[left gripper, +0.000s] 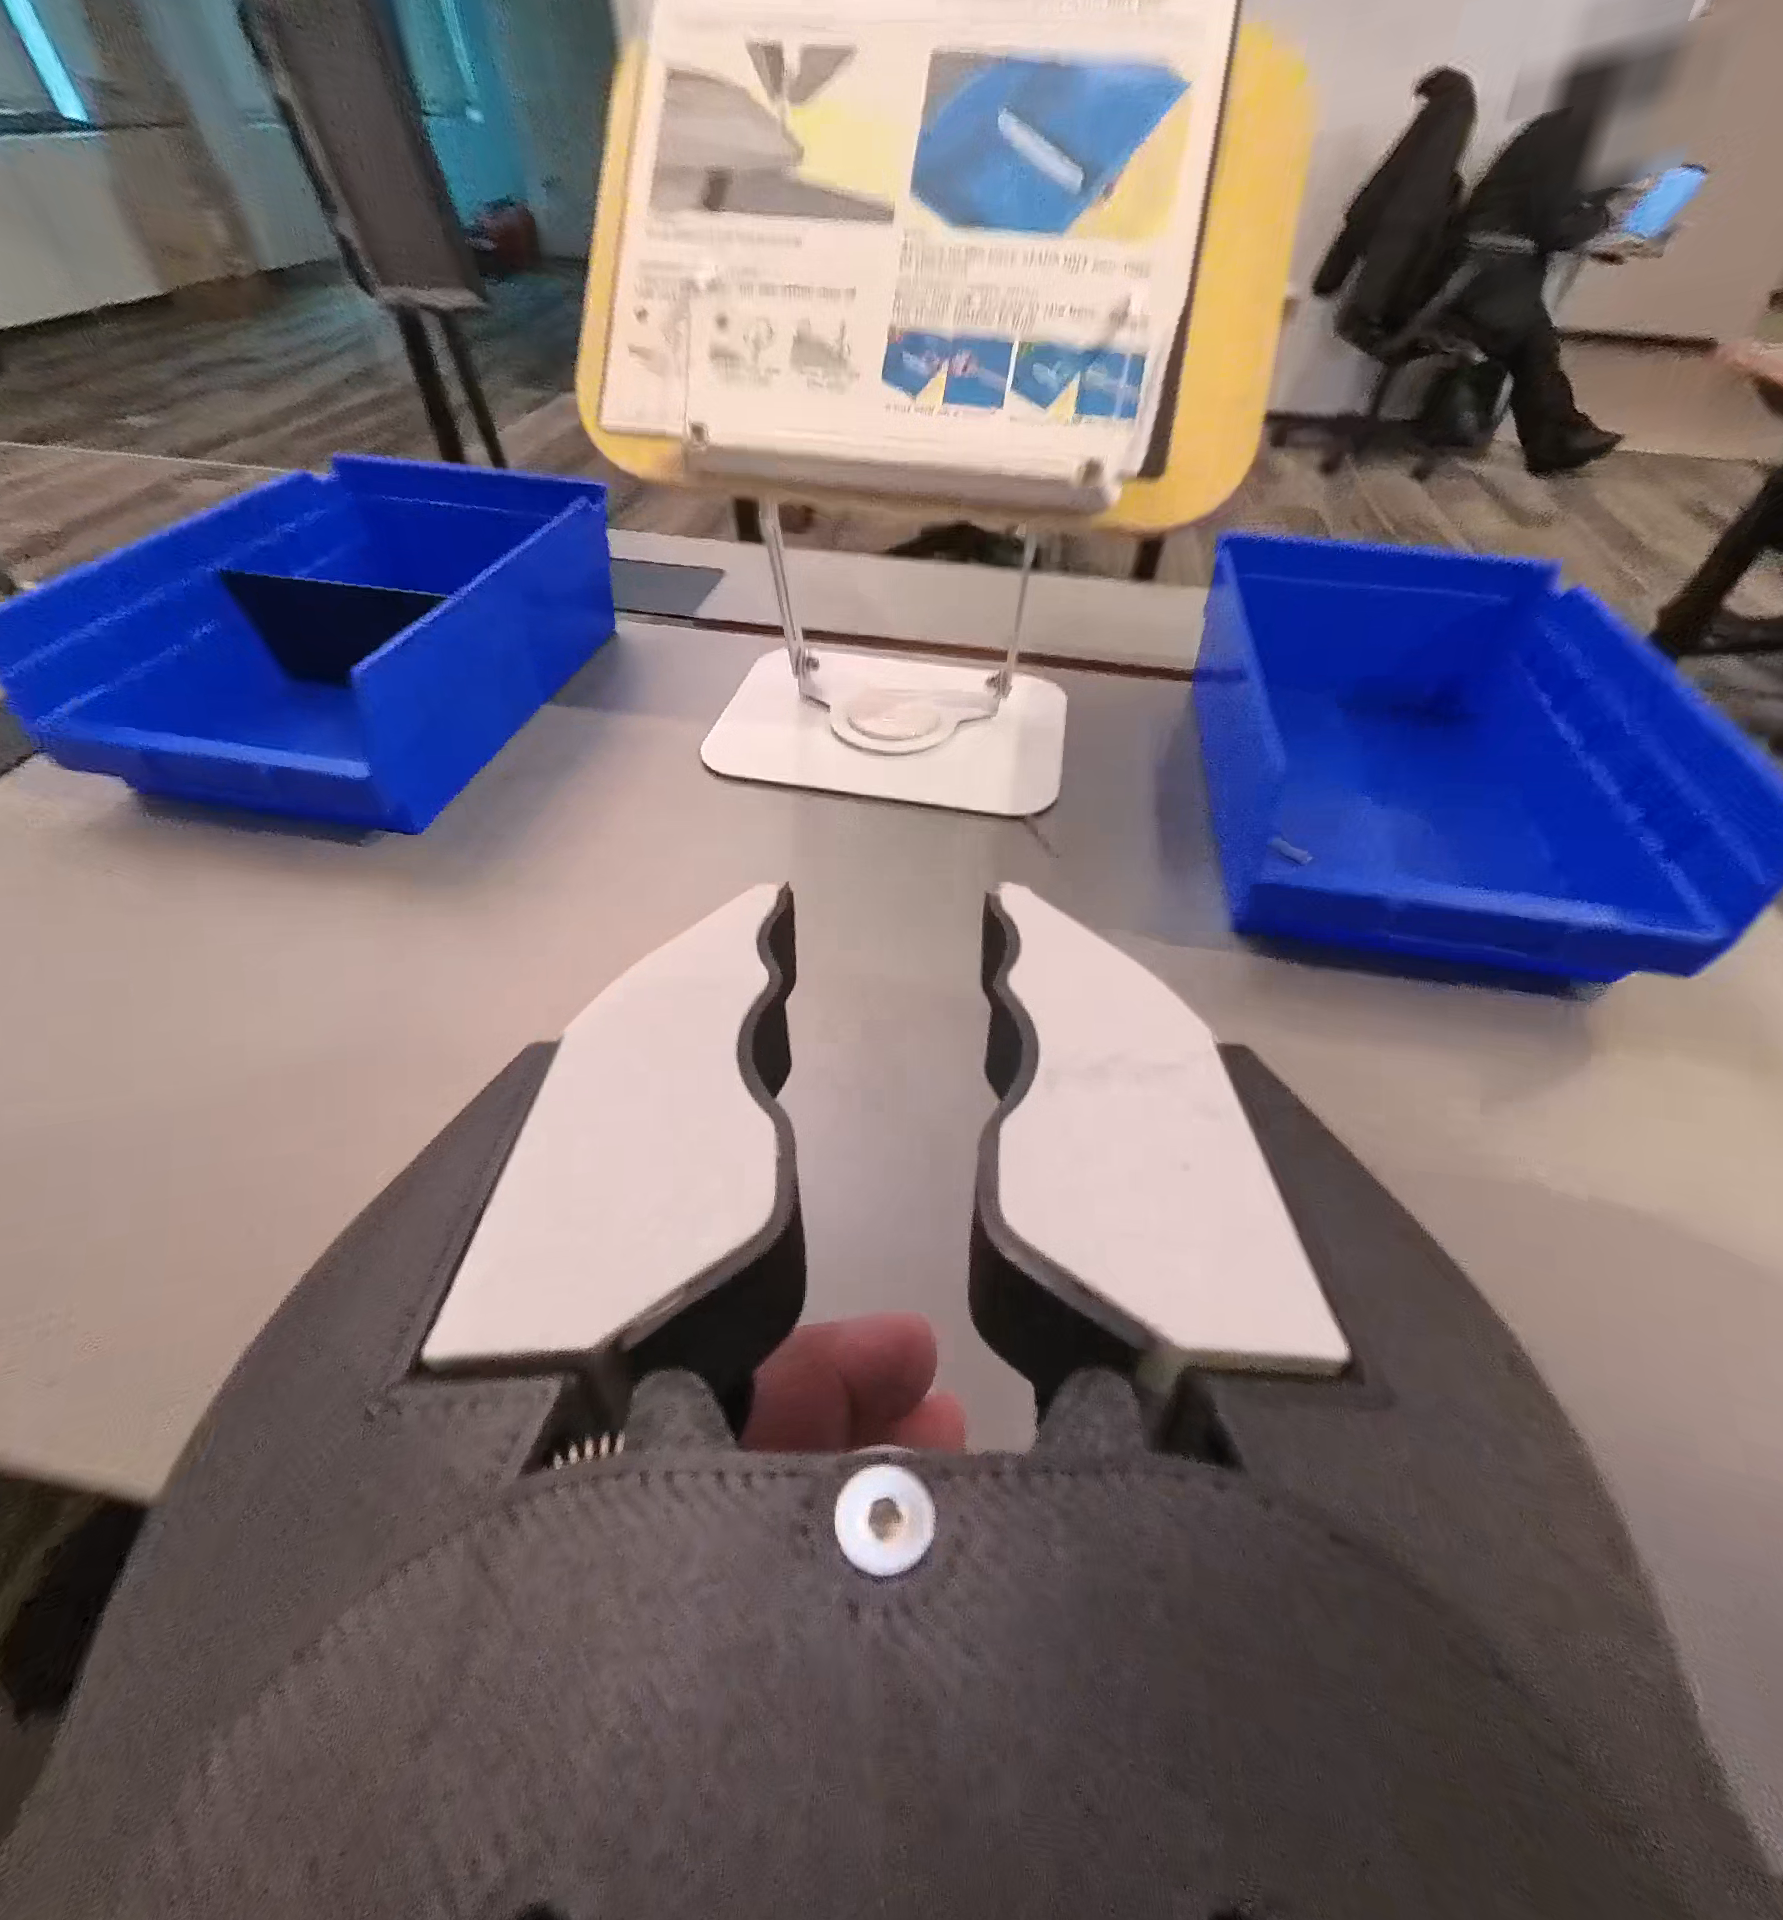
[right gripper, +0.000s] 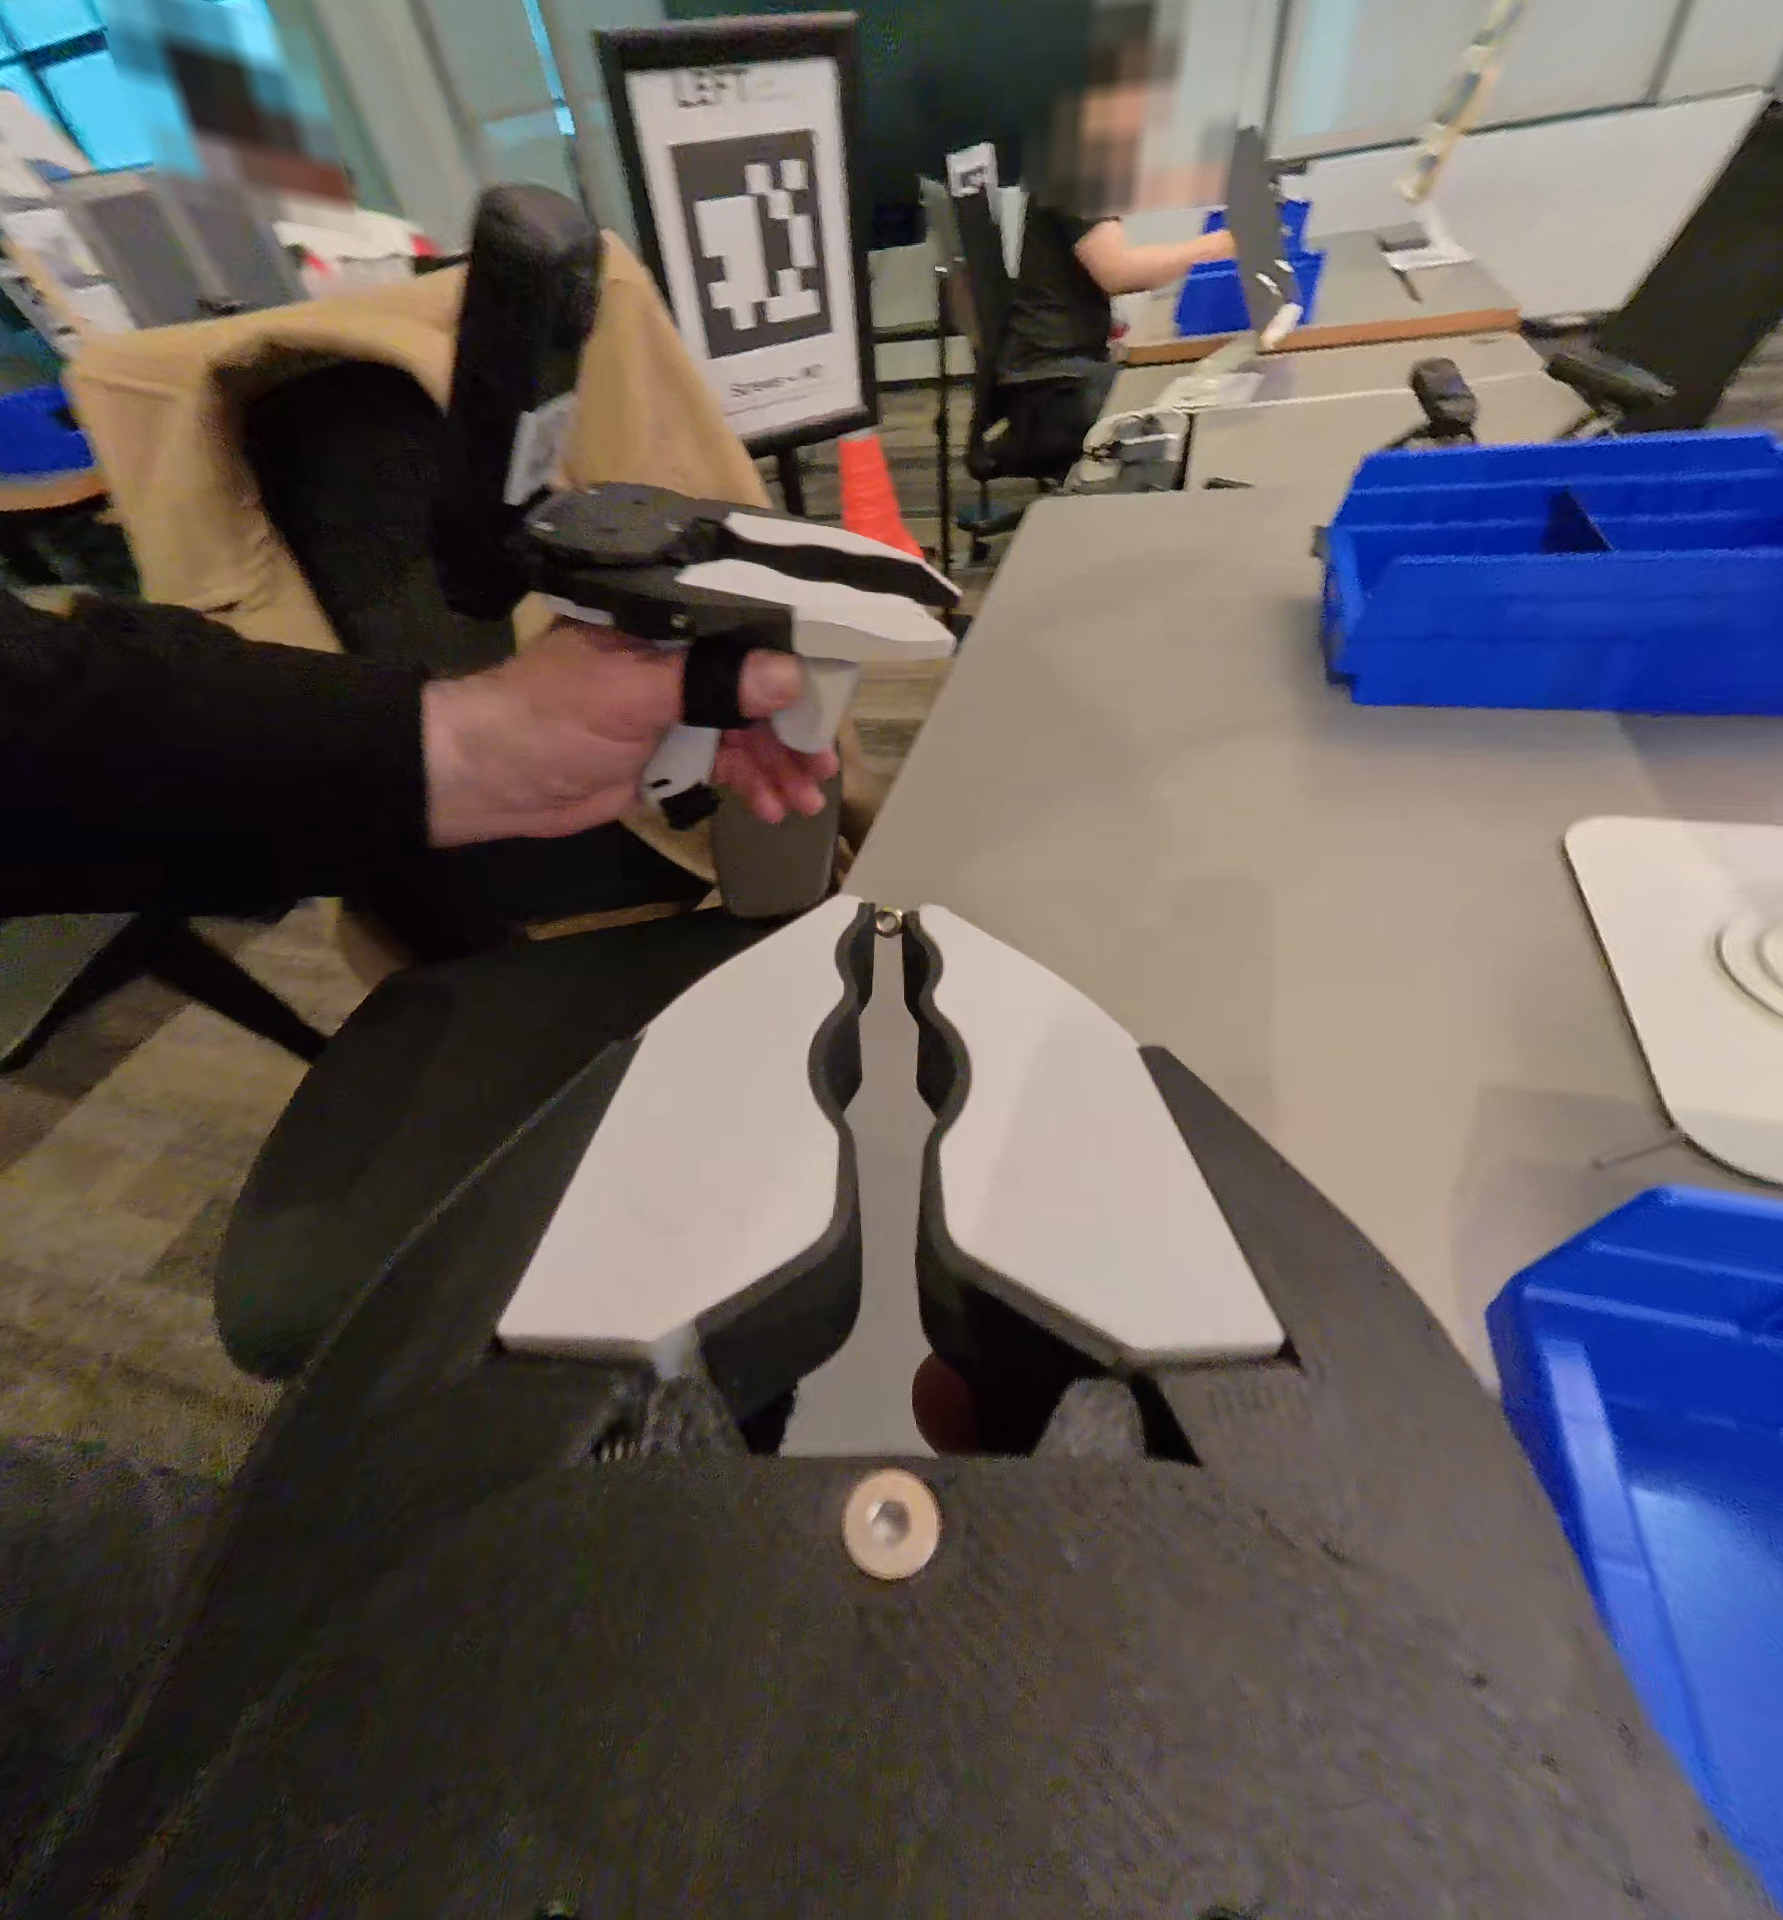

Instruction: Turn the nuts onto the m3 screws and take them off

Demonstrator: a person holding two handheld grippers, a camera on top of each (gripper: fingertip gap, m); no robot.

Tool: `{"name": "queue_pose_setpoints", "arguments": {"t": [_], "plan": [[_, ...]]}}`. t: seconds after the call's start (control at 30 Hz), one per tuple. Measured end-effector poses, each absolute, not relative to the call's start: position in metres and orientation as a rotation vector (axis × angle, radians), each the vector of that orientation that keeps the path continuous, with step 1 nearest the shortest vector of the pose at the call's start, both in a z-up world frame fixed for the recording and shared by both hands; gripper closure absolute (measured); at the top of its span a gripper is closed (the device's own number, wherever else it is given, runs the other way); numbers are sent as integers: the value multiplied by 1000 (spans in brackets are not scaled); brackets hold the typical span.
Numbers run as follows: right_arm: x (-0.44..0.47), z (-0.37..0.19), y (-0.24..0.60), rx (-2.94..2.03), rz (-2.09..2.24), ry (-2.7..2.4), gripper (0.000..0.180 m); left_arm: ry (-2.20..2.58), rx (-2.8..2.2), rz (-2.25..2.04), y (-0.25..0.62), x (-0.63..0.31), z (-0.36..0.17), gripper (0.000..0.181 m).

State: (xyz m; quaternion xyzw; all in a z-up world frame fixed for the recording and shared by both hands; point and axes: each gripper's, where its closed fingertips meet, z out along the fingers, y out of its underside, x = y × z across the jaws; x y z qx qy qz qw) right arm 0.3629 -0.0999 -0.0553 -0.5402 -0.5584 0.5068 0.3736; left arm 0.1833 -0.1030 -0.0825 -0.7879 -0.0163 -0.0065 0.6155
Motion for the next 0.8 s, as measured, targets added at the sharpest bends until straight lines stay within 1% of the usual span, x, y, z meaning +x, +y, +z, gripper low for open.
{"name": "queue_pose_setpoints", "arguments": {"t": [0.23,0.43,0.67,0.8], "plan": [[313,-117,-91,-1574,1185,-1315,175,166,-1908,-100,-6,98,-167,152],[276,-142,-69,-1652,1168,-1161,175,230,-2014,-353,24,56,-217,147],[268,-161,-27,-1654,1124,-977,175,156,-2035,-781,32,49,-226,156],[265,-169,-16,-1603,1056,-942,175,136,-2053,-950,31,49,-230,156]]}}
